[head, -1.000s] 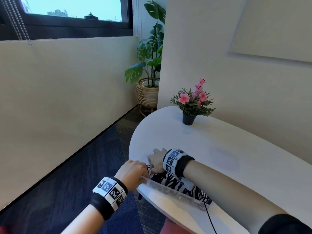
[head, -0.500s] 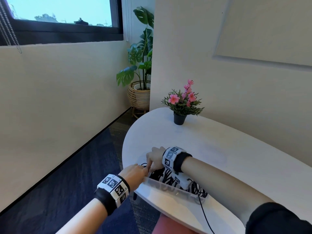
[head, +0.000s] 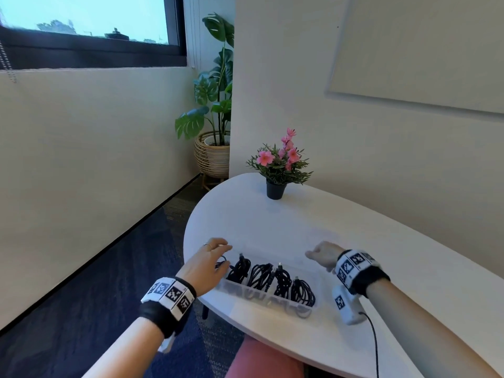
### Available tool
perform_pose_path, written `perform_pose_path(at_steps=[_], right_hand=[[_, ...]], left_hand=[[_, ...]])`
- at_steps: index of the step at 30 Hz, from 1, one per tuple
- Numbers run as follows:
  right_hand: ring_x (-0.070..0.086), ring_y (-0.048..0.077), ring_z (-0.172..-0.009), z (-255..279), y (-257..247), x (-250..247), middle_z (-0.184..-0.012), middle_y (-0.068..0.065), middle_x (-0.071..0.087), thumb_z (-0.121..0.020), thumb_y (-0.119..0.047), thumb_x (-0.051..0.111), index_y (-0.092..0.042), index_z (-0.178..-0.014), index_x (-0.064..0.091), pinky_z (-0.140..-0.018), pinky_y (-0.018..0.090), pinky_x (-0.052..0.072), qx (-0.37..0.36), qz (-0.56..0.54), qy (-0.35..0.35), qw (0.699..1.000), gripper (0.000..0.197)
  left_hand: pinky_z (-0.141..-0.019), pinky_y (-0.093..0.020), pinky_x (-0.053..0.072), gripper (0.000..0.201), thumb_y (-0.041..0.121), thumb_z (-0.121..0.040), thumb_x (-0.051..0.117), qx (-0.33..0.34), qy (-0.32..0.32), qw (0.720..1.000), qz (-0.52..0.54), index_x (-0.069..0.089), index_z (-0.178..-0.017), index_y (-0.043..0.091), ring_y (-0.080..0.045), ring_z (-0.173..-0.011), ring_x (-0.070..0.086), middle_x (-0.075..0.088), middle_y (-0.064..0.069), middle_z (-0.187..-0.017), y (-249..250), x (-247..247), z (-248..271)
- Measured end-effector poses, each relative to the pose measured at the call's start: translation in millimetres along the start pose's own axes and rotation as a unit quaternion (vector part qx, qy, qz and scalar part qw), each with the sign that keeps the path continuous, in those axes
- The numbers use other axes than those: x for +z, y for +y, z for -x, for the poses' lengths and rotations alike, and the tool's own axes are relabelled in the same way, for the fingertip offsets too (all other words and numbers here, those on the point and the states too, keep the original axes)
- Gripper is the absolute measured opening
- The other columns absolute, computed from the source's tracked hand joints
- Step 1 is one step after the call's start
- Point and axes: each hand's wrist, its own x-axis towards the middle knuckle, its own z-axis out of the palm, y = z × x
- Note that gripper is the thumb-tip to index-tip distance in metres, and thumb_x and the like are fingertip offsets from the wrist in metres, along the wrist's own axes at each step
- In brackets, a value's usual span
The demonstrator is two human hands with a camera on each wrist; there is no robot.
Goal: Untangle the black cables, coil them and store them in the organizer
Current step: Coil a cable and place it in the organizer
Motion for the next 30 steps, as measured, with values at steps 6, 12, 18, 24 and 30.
perform_pose_path(at_steps=[6,12,18,24,30], right_hand=[[0.057,0.017,-0.100,25.3,-8.7,33.0,-0.111,0.001,0.057,-0.091,-0.034,0.059,-0.019,-0.113,0.067,-0.092,0.031,0.046,-0.190,-0.097,0.162,0.963,0.028],[0.052,0.010,-0.091,40.7,-44.6,51.5,-0.107,0.001,0.057,-0.085,-0.029,0.068,-0.012,-0.111,0.070,-0.080,0.015,0.040,-0.305,-0.020,0.093,0.948,0.030],[0.058,0.016,-0.083,34.2,-50.1,52.3,-0.086,-0.001,0.061,-0.081,-0.023,0.074,-0.010,-0.092,0.077,-0.075,0.024,0.048,-0.280,-0.012,0.103,0.955,0.017],[0.063,0.016,-0.078,26.0,-57.6,55.0,-0.084,-0.003,0.070,-0.073,-0.030,0.079,-0.019,-0.074,0.074,-0.066,0.026,0.049,-0.212,-0.007,0.143,0.967,0.012],[0.048,0.018,-0.082,21.4,-56.0,65.6,-0.089,-0.003,0.045,-0.074,-0.026,0.079,-0.010,-0.079,0.071,-0.062,0.026,0.034,-0.232,-0.003,0.167,0.958,0.018]], left_hand=[[-0.102,-0.023,0.037,0.044,0.020,-0.099,0.044,0.011,-0.037,0.998,-0.042,0.040,-0.142,0.015,-0.017,-0.122,0.050,0.048,-0.001,-0.139,18.0,30.1,-6.1],[-0.089,-0.027,0.045,0.028,0.028,-0.095,0.051,0.022,-0.023,0.994,-0.101,0.067,-0.115,0.017,-0.017,-0.103,0.058,0.061,0.000,-0.115,27.4,36.5,-14.5],[-0.082,-0.030,0.047,0.026,0.029,-0.090,0.060,-0.014,-0.107,0.986,-0.125,0.075,-0.087,0.009,-0.020,-0.090,0.061,0.057,-0.001,-0.107,36.0,32.8,-28.1],[-0.087,-0.034,0.048,0.029,0.030,-0.091,0.054,-0.006,-0.137,0.984,-0.114,0.074,-0.084,0.010,-0.017,-0.090,0.060,0.052,0.002,-0.100,36.0,30.4,-25.9],[-0.088,-0.031,0.046,0.031,0.036,-0.091,0.057,-0.012,-0.074,0.978,-0.196,0.067,-0.104,0.010,-0.020,-0.102,0.057,0.054,-0.002,-0.115,58.0,37.5,-27.0]])
